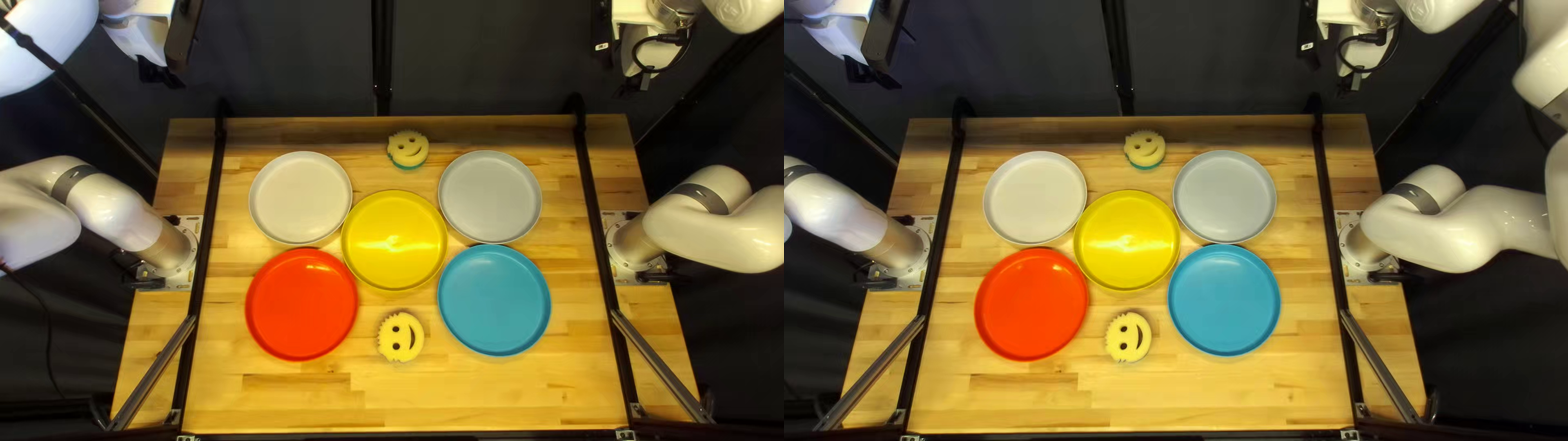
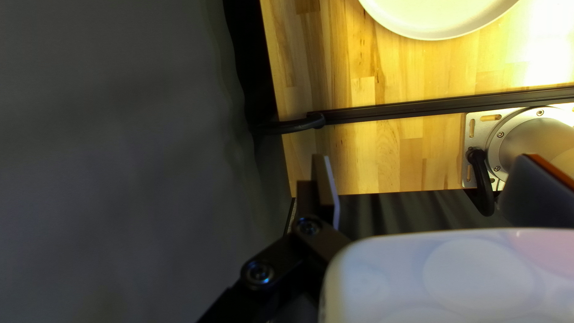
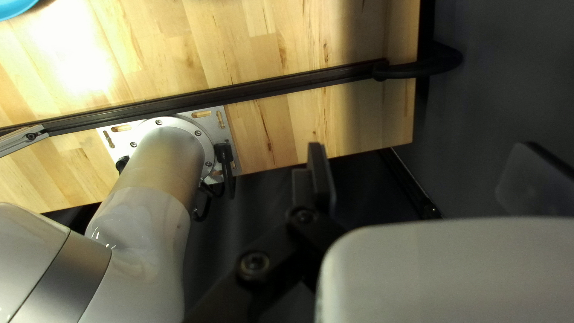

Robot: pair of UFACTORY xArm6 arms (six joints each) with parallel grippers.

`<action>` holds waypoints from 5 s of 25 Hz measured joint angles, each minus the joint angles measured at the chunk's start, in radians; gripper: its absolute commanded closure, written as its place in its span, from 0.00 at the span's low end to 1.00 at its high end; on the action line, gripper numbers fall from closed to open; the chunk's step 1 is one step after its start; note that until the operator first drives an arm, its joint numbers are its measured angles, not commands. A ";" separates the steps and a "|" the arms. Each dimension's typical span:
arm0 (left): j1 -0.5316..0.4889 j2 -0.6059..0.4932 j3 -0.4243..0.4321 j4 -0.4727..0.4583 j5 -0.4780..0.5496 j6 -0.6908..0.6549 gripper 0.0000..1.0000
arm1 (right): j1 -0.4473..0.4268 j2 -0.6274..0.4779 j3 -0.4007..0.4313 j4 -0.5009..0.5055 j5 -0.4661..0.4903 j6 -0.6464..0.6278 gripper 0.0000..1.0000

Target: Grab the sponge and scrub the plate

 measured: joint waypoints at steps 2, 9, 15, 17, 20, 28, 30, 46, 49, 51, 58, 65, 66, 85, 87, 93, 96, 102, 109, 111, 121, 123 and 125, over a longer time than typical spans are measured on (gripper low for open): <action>0.000 0.000 0.000 0.000 0.000 0.000 0.00 | 0.021 0.021 0.009 0.015 -0.029 0.026 0.00; 0.000 0.000 0.000 0.000 0.000 0.000 0.00 | 0.140 0.139 0.028 0.061 -0.175 0.173 0.00; 0.000 0.000 0.000 0.000 0.000 0.000 0.00 | 0.223 0.227 0.018 0.071 -0.285 0.301 0.00; 0.000 0.000 0.000 0.000 0.000 0.000 0.00 | 0.242 0.260 0.007 0.073 -0.319 0.335 0.00; 0.000 0.000 0.000 0.000 0.000 0.000 0.00 | 0.264 0.309 -0.015 0.075 -0.352 0.370 0.00; 0.000 0.000 0.000 0.000 0.000 0.000 0.00 | 0.277 0.336 -0.032 0.075 -0.367 0.387 0.00; 0.000 0.000 0.000 0.000 0.000 0.000 0.00 | 0.277 0.336 -0.032 0.075 -0.367 0.387 0.00; 0.000 0.000 0.000 0.000 0.000 0.000 0.00 | 0.265 0.637 -0.113 0.184 -0.585 0.368 0.00; 0.000 0.000 0.000 0.000 0.000 0.000 0.00 | 0.269 0.700 -0.138 0.204 -0.626 0.375 0.00; 0.000 0.000 0.000 0.000 0.000 0.000 0.00 | 0.281 0.736 -0.151 0.213 -0.657 0.391 0.00; 0.000 0.000 0.000 0.000 0.000 0.000 0.00 | 0.313 0.829 -0.200 0.210 -0.725 0.440 0.00; 0.000 0.000 0.000 0.000 0.000 0.000 0.00 | 0.316 0.833 -0.208 0.214 -0.718 0.432 0.00; 0.000 0.000 0.000 0.000 0.000 0.000 0.00 | 0.316 0.833 -0.208 0.214 -0.718 0.432 0.00; 0.000 0.000 0.000 0.000 0.000 0.000 0.00 | 0.328 1.062 -0.349 0.253 -0.804 0.402 0.00; 0.000 0.000 0.000 0.000 0.000 0.000 0.00 | 0.329 1.078 -0.362 0.254 -0.807 0.402 0.00; 0.000 0.000 0.000 0.000 0.000 0.000 0.00 | 0.326 1.140 -0.422 0.263 -0.801 0.371 0.00; 0.000 0.000 0.000 0.000 0.000 0.000 0.00 | 0.321 1.171 -0.454 0.266 -0.791 0.348 0.00; 0.000 0.000 0.000 0.000 0.000 0.000 0.00 | 0.314 1.231 -0.511 0.263 -0.783 0.322 0.00; 0.000 0.000 0.000 0.000 0.000 0.000 0.00 | 0.302 1.300 -0.579 0.268 -0.760 0.292 0.00; 0.000 0.000 0.000 0.000 0.000 0.000 0.00 | 0.300 1.310 -0.589 0.270 -0.755 0.287 0.08; 0.000 0.000 0.000 0.000 0.000 0.000 0.00 | 0.315 1.331 -0.601 0.277 -0.752 0.285 1.00; 0.000 0.000 0.000 0.000 0.000 0.000 0.00 | 0.317 1.328 -0.599 0.275 -0.752 0.287 1.00; 0.000 0.000 0.000 0.000 0.000 0.000 0.00 | 0.317 1.322 -0.595 0.270 -0.751 0.291 1.00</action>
